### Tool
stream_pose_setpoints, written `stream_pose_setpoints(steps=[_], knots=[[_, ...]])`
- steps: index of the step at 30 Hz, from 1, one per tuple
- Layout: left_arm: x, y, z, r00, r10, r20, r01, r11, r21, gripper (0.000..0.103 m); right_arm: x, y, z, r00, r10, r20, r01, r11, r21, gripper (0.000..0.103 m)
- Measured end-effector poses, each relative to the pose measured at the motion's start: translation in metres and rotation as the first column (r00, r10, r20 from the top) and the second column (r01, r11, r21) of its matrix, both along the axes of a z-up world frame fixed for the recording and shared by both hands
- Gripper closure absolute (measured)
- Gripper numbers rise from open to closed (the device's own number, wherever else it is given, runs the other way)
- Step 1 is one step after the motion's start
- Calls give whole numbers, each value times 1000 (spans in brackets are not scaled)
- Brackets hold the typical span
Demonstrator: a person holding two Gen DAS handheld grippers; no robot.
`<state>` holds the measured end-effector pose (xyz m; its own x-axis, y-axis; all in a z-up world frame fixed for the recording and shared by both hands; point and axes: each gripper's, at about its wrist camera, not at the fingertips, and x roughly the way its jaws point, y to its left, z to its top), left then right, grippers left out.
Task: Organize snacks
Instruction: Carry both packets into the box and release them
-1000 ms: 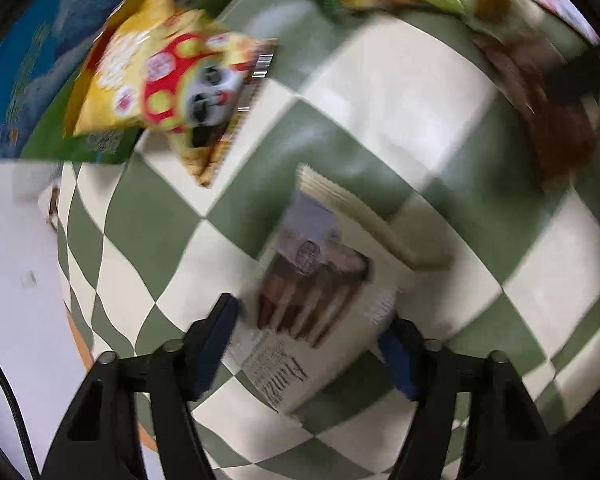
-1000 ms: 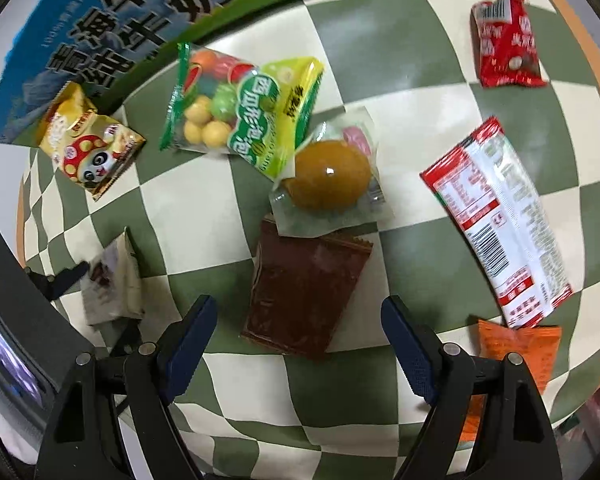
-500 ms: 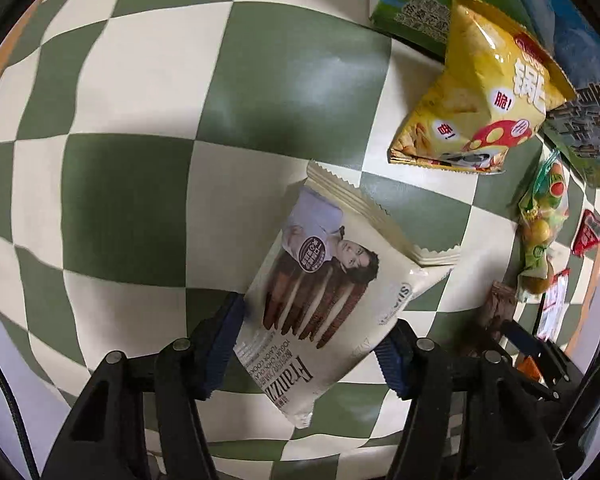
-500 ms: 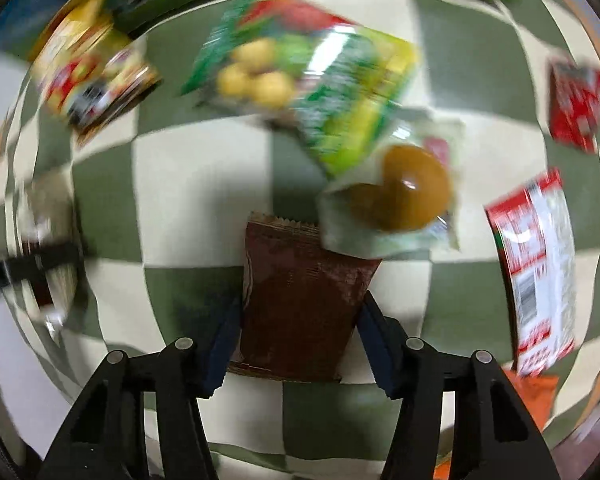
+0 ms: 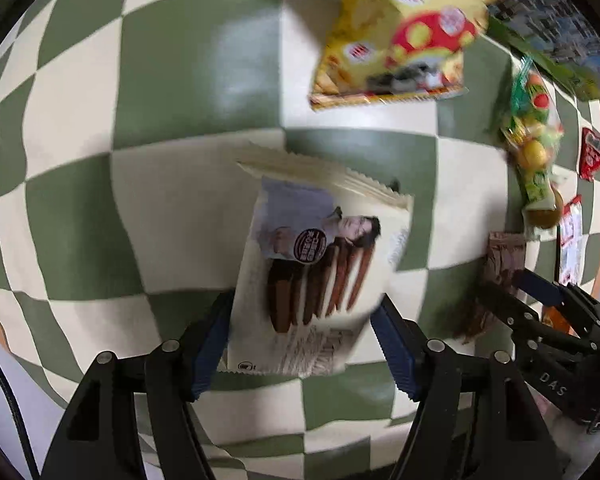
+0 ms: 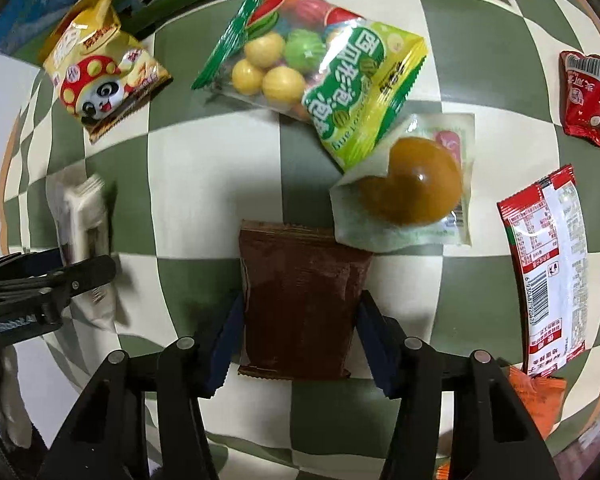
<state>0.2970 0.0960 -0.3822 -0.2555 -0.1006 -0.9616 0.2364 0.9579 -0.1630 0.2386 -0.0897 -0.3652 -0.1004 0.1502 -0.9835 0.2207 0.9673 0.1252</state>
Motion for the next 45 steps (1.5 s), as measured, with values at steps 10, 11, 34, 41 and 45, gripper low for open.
stream_pose_setpoints(steps=[10, 11, 34, 41, 45], knots=[[18, -8, -1, 975, 218, 39, -217, 976, -14, 41, -4, -15, -1, 999, -38, 19, 39, 999, -14, 45], [13, -4, -2, 968, 248, 29, -247, 969, -18, 41, -8, -22, 1, 998, -63, 18, 63, 998, -4, 45], [-59, -34, 59, 958, 260, 122, -251, 964, -84, 46, -8, -35, 40, 995, 1, 96, -3, 1000, 18, 45], [-2, -43, 160, 937, 291, 193, -227, 928, -297, 46, 18, -48, 138, 964, 24, 264, -47, 996, 79, 45], [52, -42, 200, 932, 285, 225, -190, 910, -369, 46, 43, -57, 203, 931, 11, 365, -50, 994, 95, 45]])
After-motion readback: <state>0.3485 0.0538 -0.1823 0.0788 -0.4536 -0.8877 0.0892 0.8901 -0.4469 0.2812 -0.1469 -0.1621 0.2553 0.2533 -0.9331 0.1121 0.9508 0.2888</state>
